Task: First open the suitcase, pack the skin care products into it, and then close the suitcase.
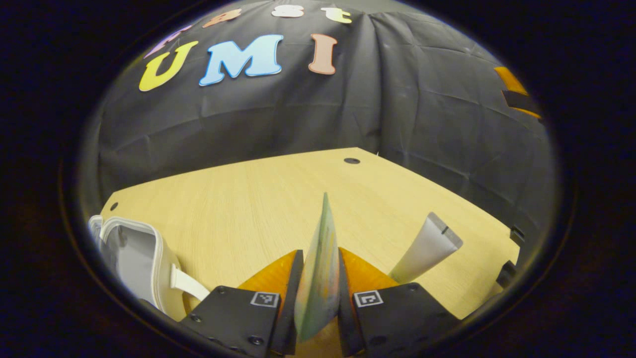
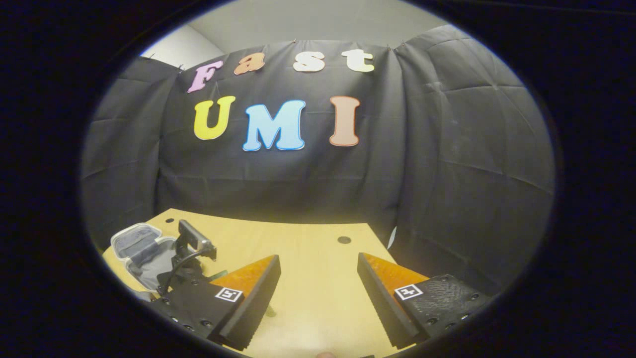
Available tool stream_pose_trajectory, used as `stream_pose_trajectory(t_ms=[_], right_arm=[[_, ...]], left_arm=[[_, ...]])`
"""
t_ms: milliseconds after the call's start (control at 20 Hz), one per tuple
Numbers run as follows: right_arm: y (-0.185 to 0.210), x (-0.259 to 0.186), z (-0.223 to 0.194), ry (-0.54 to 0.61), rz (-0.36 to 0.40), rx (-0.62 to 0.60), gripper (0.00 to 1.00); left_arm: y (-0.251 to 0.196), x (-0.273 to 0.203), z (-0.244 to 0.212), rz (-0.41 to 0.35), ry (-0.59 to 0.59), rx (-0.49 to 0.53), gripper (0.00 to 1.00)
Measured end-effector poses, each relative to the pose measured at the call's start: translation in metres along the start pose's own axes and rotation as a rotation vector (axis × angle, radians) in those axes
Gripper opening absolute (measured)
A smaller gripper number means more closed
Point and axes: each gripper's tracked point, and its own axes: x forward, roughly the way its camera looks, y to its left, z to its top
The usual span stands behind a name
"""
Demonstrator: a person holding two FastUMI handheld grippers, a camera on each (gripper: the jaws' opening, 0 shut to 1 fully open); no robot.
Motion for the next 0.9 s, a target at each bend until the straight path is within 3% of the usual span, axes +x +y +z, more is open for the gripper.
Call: stream_pose_trajectory(t_ms=[100, 300, 500, 550, 600, 700, 800, 900], right_arm=[[0.017, 0.010, -0.013, 0.022, 0.037, 0.007, 0.94], [0.062, 0.044, -0.066, 0.123, 0.140, 0.035, 0.94], [0.086, 0.080, -0.143, 0.296, 0.152, 0.015, 0.90], [0.087, 0.091, -0.167, 0.364, 0.136, 0.013, 0.81], [0.090, 0.094, -0.182, 0.412, 0.134, 0.019, 0.79], [0.088, 0.100, -0.201, 0.475, 0.103, 0.037, 0.60], [0.091, 0.097, -0.200, 0.502, 0.083, 0.095, 0.27], [0.090, 0.079, -0.195, 0.522, 0.037, 0.139, 0.19]], left_arm=[[0.005, -0.020, 0.006, -0.007, 0.033, -0.071, 0.39], [0.027, -0.094, 0.060, -0.009, -0.017, -0.237, 0.41], [0.078, -0.164, 0.084, 0.063, -0.054, -0.315, 0.39], [0.097, -0.179, 0.087, 0.096, -0.060, -0.332, 0.39], [0.116, -0.187, 0.086, 0.123, -0.051, -0.340, 0.39], [0.154, -0.201, 0.066, 0.188, 0.002, -0.337, 0.39], [0.190, -0.205, 0.039, 0.226, 0.085, -0.352, 0.39], [0.217, -0.197, 0.005, 0.240, 0.187, -0.368, 0.39]])
